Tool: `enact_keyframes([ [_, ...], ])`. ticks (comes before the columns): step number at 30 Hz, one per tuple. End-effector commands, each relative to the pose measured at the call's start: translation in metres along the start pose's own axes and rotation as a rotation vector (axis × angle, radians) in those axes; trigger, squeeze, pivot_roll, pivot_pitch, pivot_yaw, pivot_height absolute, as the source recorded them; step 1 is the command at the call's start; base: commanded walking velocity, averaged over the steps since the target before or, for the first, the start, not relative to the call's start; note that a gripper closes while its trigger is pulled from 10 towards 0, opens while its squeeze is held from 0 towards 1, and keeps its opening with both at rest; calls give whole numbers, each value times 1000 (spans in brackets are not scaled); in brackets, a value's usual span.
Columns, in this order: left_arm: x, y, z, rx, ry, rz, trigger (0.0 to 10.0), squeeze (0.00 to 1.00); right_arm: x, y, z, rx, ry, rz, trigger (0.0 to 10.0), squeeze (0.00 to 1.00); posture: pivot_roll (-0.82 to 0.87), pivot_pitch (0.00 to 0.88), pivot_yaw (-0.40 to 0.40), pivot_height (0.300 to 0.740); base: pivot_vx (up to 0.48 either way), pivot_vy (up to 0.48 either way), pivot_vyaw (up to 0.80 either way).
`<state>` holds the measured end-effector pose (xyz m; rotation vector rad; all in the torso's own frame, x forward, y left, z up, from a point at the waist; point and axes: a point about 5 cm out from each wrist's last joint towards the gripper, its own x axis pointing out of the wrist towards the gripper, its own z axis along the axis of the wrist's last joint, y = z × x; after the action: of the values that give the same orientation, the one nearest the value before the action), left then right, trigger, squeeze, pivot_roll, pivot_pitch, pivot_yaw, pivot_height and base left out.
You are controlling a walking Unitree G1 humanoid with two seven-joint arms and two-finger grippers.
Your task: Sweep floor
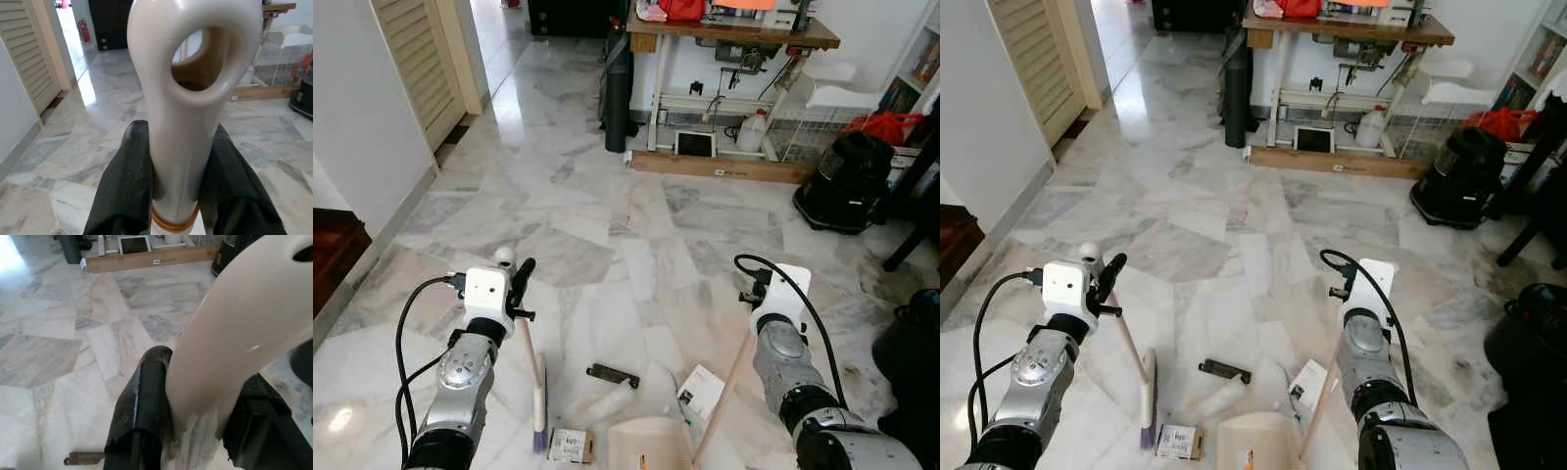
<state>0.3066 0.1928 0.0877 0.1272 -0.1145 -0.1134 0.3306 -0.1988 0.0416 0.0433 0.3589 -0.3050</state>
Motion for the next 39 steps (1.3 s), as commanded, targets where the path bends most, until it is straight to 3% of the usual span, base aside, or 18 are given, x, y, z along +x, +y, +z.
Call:
enact_keyframes([
  [1,7,-2,9,4,-34,-16,10000,0,0,-2,-1,-13,20,-1,10000,0,26,0,-82,740,0,0,0],
  [8,7,-4,7,7,-24,-30,10000,0,-2,-3,-15,-10,95,-4,10000,0,28,0,-85,740,0,0,0],
  [12,7,-5,5,3,-8,-43,10000,0,-4,-7,-26,-73,196,5,10000,0,19,0,-86,740,0,0,0],
  [21,8,-9,2,-6,7,-60,10000,0,-6,-13,-36,-95,283,-9,10000,0,13,0,-90,740,0,0,0],
  [30,9,-10,2,-6,14,-65,10000,0,-9,-13,-44,-84,357,16,10000,0,11,0,-92,740,0,0,0],
  [32,9,-11,1,-7,16,-70,10000,0,-11,-10,-49,-48,420,52,10000,0,8,0,-92,740,0,0,0],
  [39,9,-12,0,-6,23,-80,10000,0,-11,-7,-49,-7,454,81,10000,0,8,0,-92,740,0,0,0],
])
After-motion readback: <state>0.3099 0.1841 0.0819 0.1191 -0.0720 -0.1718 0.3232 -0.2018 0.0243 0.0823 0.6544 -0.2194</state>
